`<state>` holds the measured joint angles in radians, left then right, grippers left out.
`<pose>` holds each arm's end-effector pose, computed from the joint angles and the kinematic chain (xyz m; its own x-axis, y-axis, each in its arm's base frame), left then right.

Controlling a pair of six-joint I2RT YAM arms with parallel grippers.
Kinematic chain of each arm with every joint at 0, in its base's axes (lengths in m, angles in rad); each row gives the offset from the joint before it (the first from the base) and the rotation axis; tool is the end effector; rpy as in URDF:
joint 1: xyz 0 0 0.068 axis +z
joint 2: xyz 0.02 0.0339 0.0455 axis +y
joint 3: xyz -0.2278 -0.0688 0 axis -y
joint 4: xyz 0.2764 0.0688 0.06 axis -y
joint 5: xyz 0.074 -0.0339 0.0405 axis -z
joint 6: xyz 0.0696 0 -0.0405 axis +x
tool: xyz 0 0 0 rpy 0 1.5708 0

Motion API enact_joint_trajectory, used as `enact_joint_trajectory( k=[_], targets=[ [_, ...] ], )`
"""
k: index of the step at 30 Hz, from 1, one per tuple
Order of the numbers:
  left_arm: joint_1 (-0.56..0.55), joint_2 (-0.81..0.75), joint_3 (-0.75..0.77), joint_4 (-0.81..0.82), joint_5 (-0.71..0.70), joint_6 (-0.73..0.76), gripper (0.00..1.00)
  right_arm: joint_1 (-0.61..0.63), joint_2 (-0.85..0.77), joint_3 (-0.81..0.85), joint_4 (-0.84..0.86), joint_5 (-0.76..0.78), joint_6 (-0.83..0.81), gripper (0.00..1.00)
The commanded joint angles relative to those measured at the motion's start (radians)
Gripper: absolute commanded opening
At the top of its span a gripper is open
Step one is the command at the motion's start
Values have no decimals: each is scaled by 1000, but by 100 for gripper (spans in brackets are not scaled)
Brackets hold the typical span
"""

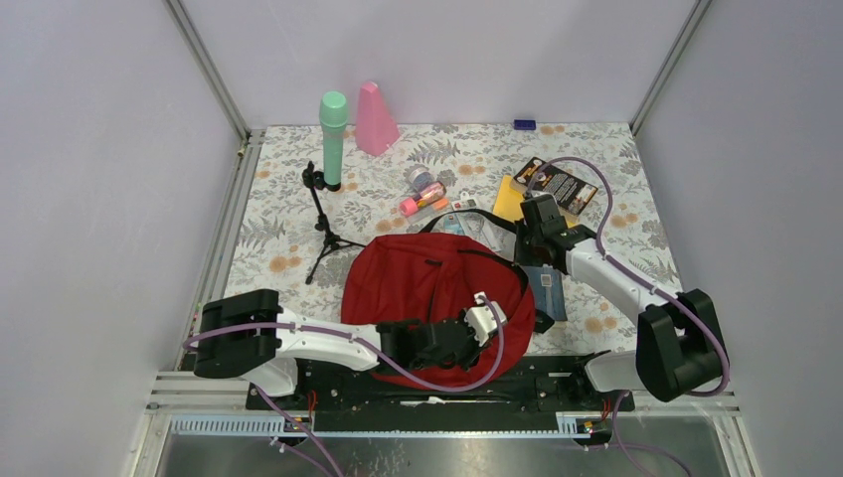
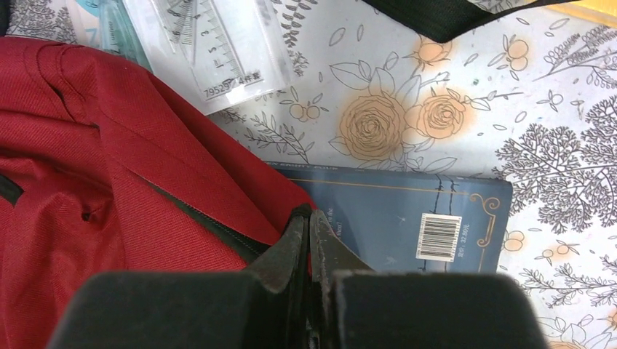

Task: Pack the student bag
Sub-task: Unzip the student bag at the center of the board.

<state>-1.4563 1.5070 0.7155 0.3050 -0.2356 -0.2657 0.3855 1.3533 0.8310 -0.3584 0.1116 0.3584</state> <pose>0.0581 -0.3634 0.1201 -0.2990 0.3652 -0.8816 0.8953 0.4270 -0.1268 0.3101 0.1175 0.1396 -0.7772 0.0608 -0.6263 -0.0378 0.9890 0.1429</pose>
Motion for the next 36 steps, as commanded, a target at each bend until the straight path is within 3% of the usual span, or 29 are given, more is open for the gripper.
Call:
enact_joint_trajectory(
  k=[1, 13, 15, 18, 21, 27, 33, 36],
  targets=[
    [-44, -16, -17, -61, 91, -30, 0, 14, 21, 93, 151, 79, -23, 0],
    [-43, -60, -11, -57, 14, -43, 1, 53, 50, 131, 169, 73, -86, 0],
    [-42, -74, 5, -72, -28, -55, 13, 55, 41, 129, 170, 72, -91, 0],
    [-34, -80, 56, -116, -85, -83, 45, 56, 17, 114, 170, 67, -105, 0],
    [-20, -82, 107, -139, -113, -116, 64, 59, -15, 93, 175, 66, -125, 0],
    [69, -108, 148, -135, -130, -207, 82, 59, -68, 64, 184, 59, -157, 4],
    [211, -157, 109, -73, -37, -263, 92, 59, -90, 58, 212, 47, -159, 31],
    [279, -139, 144, -97, 16, -275, 93, 60, -100, 66, 212, 65, -135, 50]
  ],
)
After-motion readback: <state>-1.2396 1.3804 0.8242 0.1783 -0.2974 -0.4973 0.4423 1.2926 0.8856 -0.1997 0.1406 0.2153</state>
